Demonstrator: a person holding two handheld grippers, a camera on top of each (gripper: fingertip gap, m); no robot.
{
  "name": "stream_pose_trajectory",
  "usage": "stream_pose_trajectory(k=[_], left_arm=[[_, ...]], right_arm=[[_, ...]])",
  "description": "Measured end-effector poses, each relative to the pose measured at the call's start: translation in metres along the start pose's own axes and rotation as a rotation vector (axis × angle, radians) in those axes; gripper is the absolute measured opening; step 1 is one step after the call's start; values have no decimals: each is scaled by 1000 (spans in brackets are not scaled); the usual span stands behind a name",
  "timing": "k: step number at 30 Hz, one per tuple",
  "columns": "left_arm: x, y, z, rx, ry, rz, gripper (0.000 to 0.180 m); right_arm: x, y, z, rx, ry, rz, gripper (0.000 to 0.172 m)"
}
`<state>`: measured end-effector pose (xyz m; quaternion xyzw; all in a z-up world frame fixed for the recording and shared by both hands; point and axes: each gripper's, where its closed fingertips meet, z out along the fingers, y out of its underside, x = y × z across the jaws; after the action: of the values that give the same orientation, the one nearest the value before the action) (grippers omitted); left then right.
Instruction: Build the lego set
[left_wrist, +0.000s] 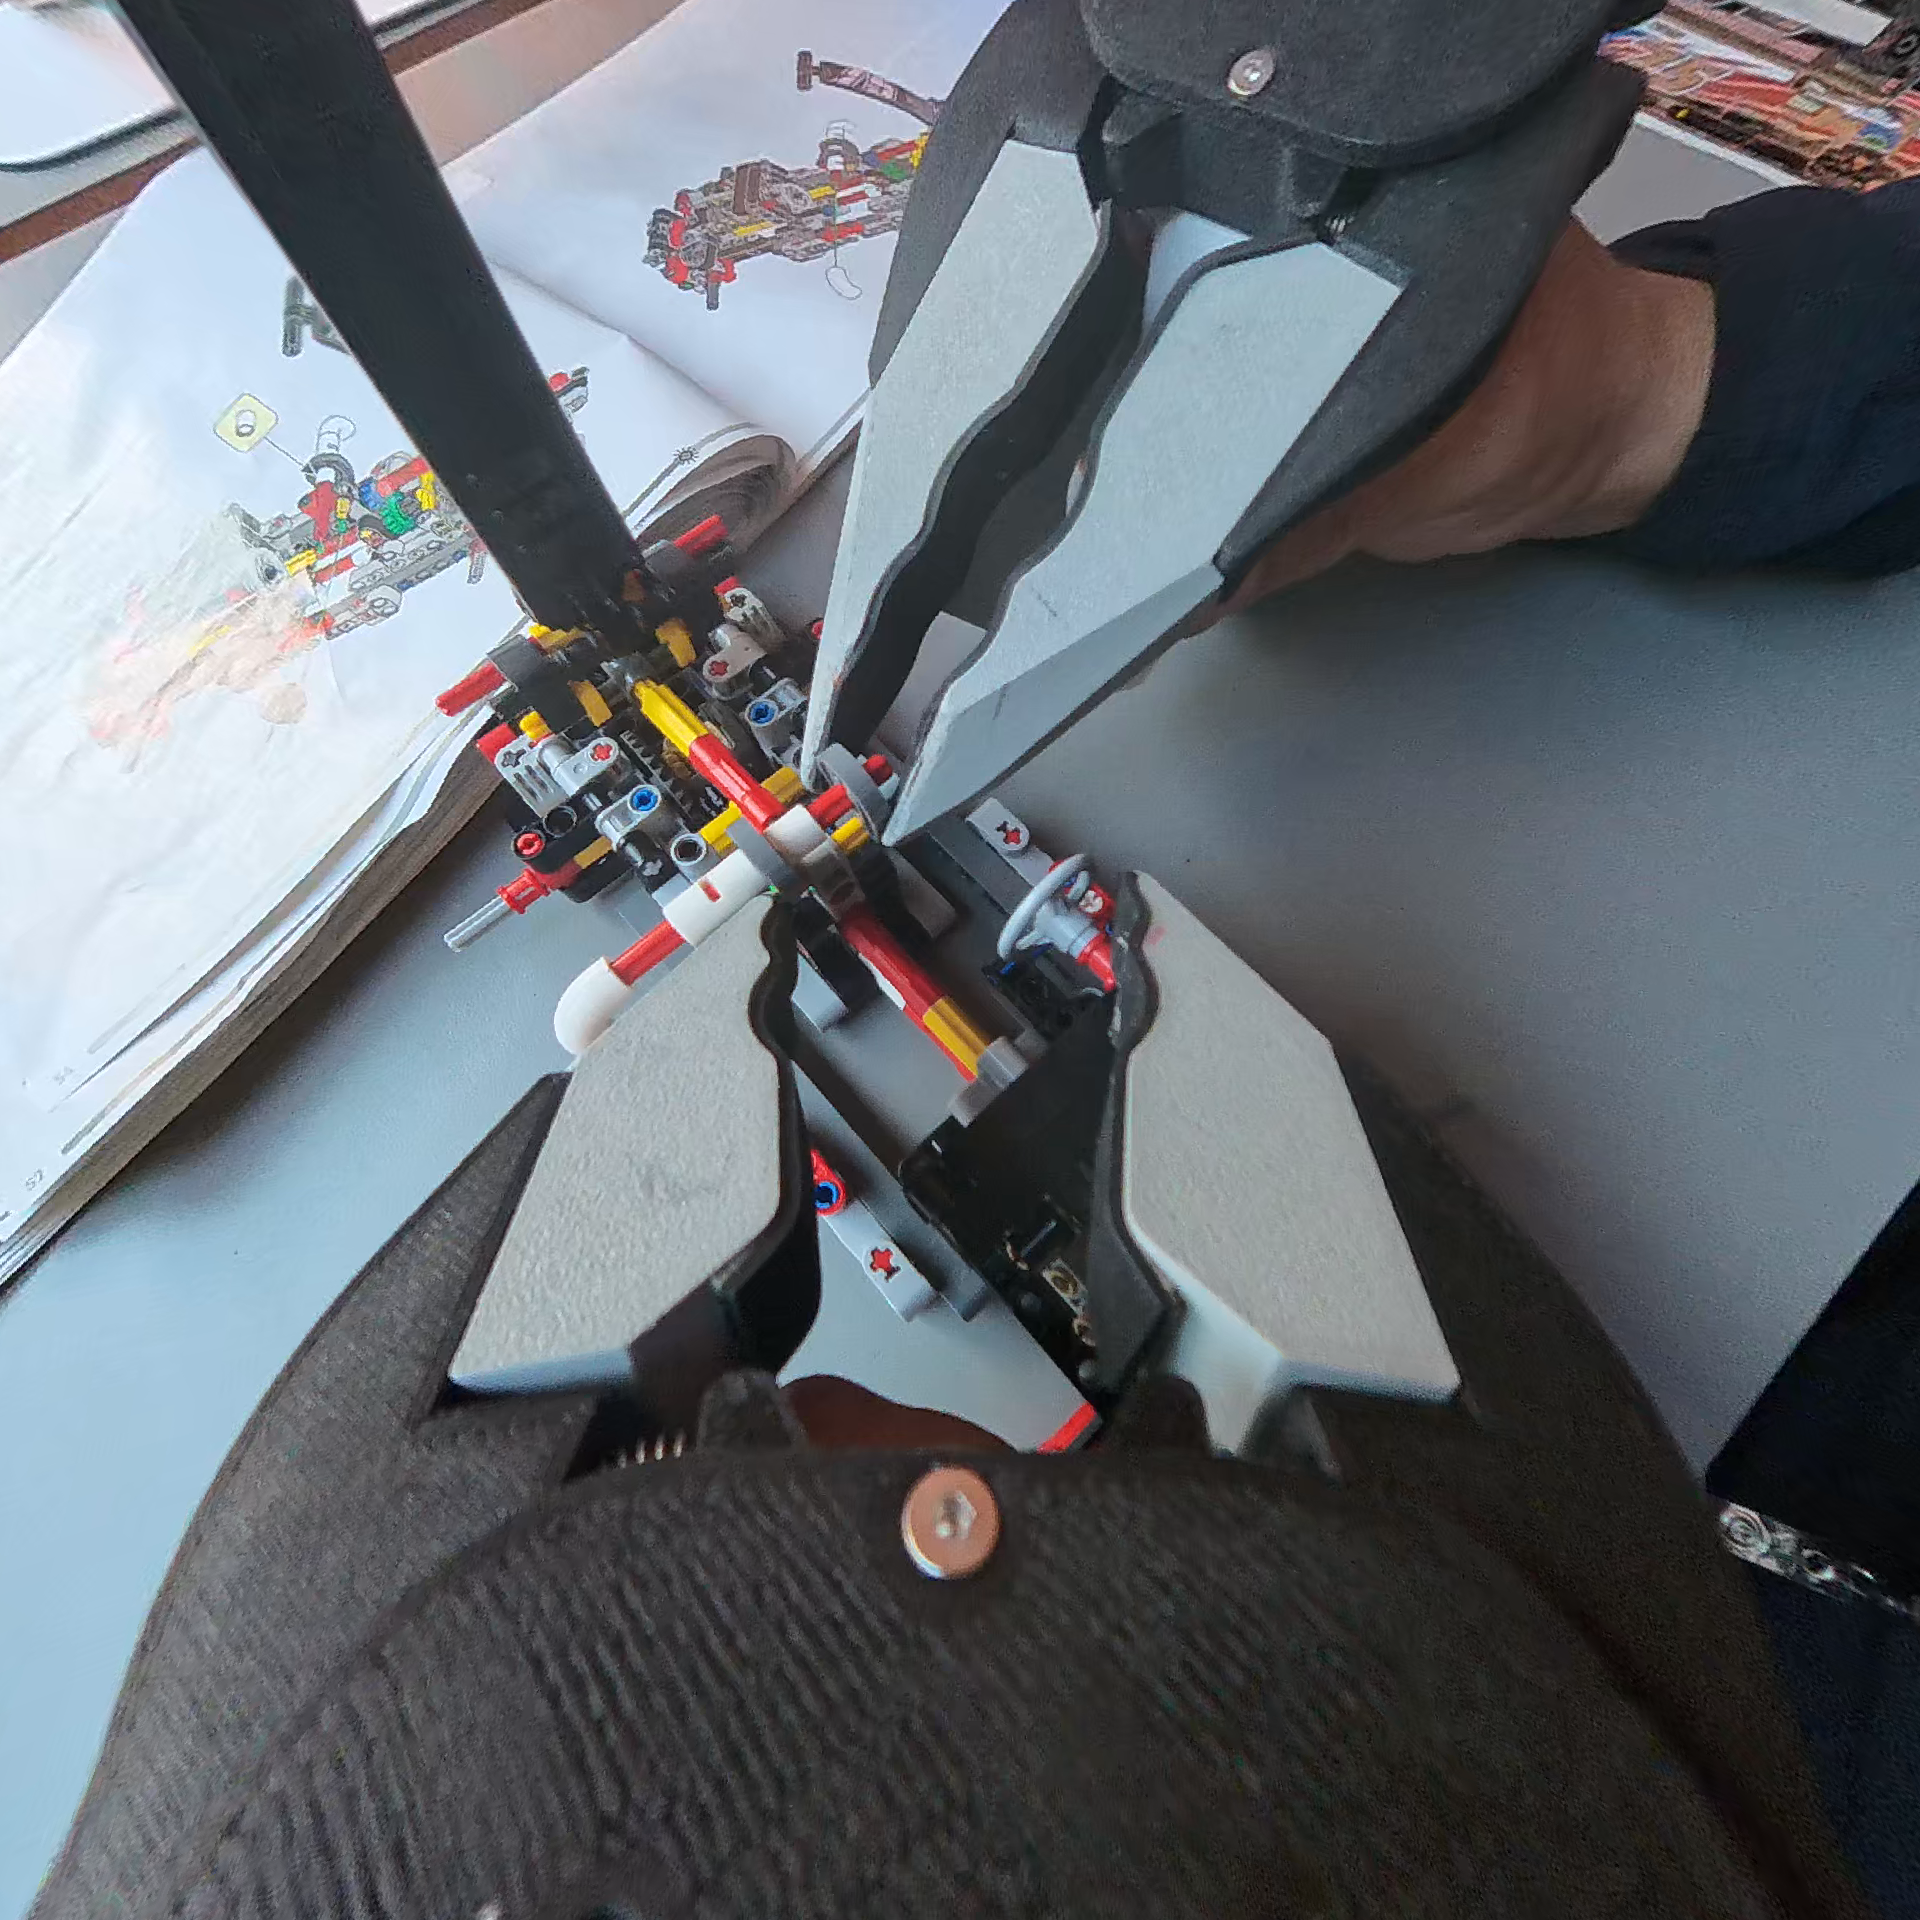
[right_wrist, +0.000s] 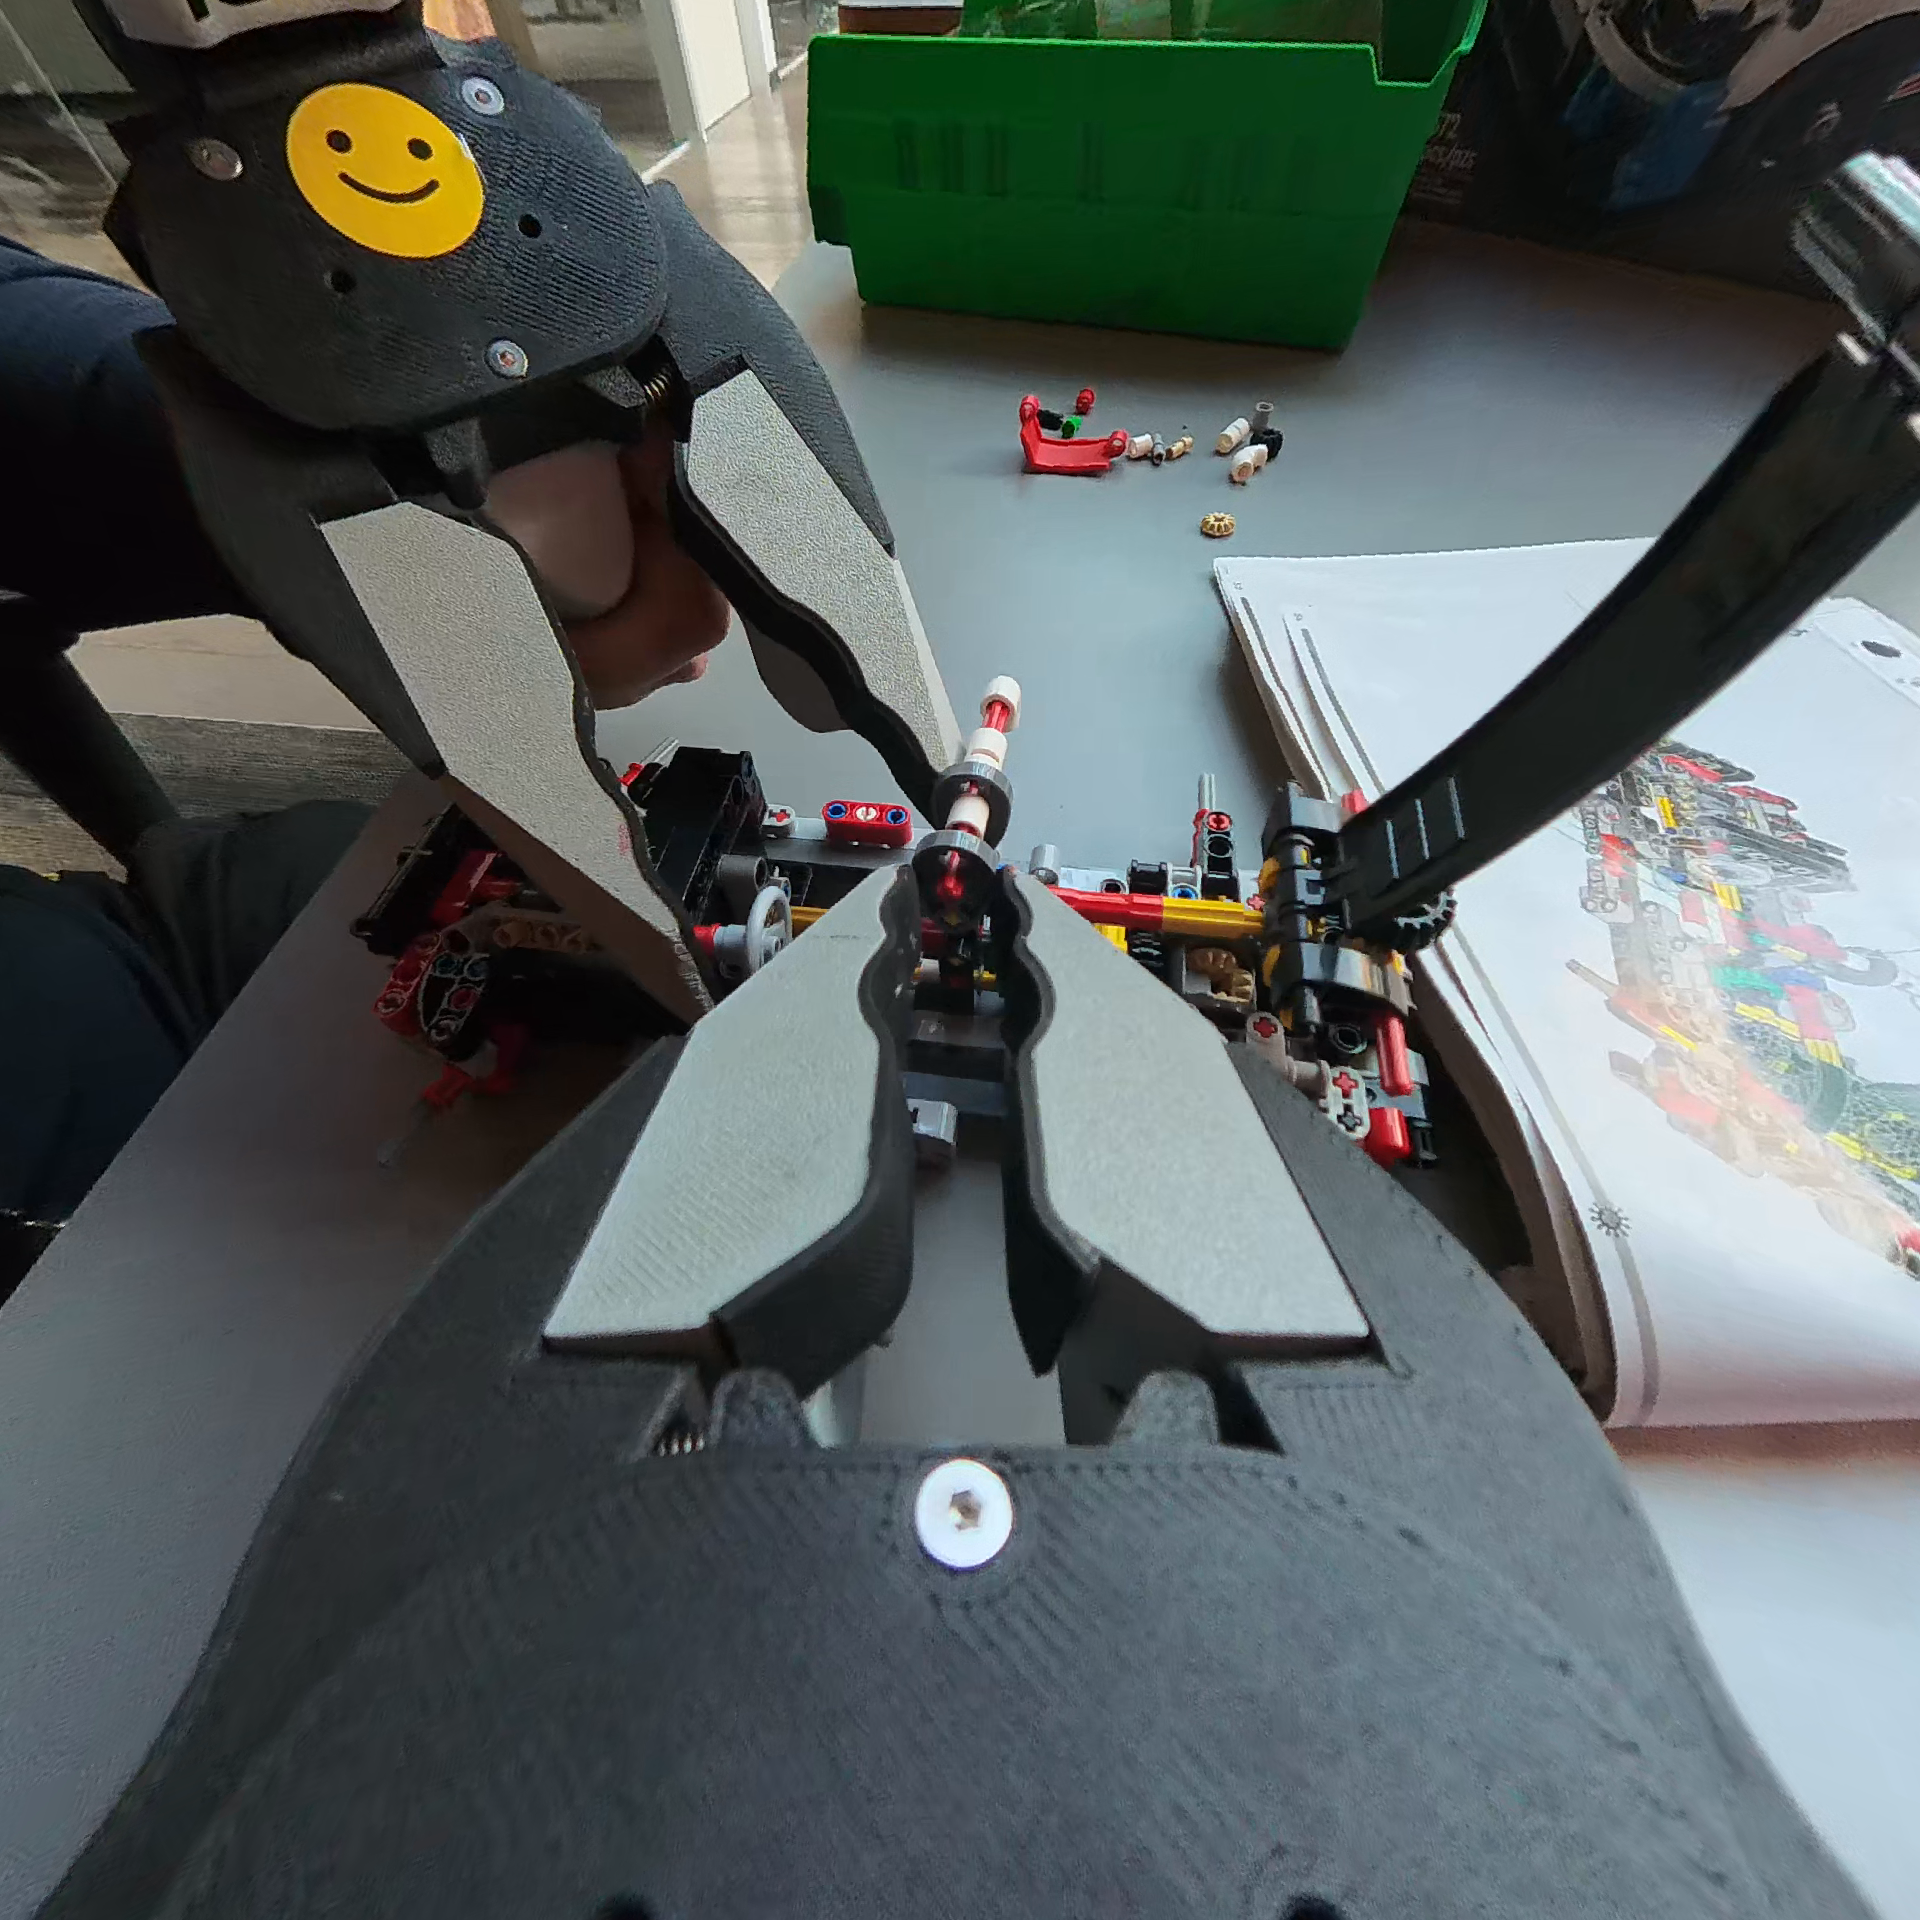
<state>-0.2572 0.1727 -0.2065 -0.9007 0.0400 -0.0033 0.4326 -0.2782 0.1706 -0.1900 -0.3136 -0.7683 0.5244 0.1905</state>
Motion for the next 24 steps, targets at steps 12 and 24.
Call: stream_pose_trajectory(k=[12, 24], left_arm=[[1, 0, 2, -36, -15, 45, 56], [4, -7, 2, 61, 18, 24, 56]], right_arm=[[1, 1, 4, -8, 11, -1, 12], [-4, 1, -10, 24, -22, -54, 21]])
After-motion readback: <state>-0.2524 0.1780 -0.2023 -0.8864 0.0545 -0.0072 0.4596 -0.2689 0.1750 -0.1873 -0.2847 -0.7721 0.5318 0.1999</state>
